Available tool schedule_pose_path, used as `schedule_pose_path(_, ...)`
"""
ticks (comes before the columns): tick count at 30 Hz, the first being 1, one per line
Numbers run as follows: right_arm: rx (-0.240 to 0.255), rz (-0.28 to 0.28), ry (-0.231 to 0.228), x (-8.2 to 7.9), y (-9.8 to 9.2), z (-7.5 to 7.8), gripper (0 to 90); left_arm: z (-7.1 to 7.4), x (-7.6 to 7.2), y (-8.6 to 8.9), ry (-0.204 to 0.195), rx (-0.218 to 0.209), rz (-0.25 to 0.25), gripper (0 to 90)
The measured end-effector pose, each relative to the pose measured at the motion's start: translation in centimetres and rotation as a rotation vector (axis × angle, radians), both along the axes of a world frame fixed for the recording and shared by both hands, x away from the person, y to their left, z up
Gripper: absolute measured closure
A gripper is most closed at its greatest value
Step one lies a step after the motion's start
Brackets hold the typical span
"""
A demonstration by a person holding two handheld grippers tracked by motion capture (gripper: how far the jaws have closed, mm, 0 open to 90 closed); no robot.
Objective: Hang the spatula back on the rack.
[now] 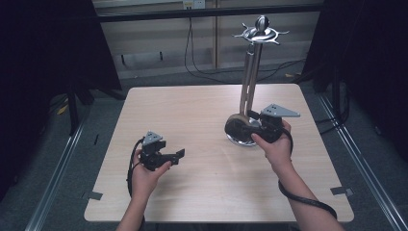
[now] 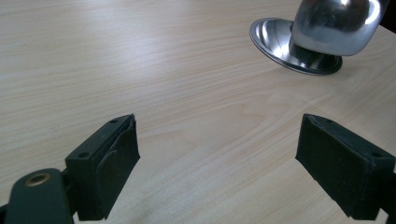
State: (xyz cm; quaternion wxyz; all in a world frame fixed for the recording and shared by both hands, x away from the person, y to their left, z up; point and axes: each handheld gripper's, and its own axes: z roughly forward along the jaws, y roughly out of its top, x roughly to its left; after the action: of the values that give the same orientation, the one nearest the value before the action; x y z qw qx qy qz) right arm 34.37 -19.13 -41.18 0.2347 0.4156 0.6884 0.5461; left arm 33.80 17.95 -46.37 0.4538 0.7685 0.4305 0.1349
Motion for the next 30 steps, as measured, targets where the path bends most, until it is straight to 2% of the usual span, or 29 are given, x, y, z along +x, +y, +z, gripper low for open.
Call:
schedule_pose_path(5, -0.005, 0.001, 0.005, -0.3, -0.2, -0.1, 26.9, -0.2, -0.1, 0.0, 0.003, 0.007, -0.002, 12.8)
schedule_pose_path(8, -0.028, -0.010, 0.004, -0.6, -0.3, -0.2, 18.3, -0.2, -0.1, 0.1, 0.004, 0.006, -0.002, 12.8)
schedule_pose_path(11, -0.027, -0.006, 0.018, -0.9, -0.4, -0.3, 14.0, -0.1, -0.1, 0.2, 0.001, 0.005, 0.000, 12.8)
schedule_pose_path(14, -0.054, 0.001, 0.027, -1.4, -0.7, -0.7, 11.2, 0.0, -0.2, 0.2, -0.003, 0.003, -0.002, 12.7)
schedule_pose_path(16, -0.054, 0.007, 0.033, -1.7, -0.8, -0.9, 9.4, 0.1, -0.2, 0.2, -0.005, 0.007, 0.000, 12.7)
schedule_pose_path(30, -0.038, 0.005, 0.032, -3.7, -2.1, -2.0, 8.2, 0.1, -0.3, 0.4, -0.001, 0.004, 0.011, 12.4)
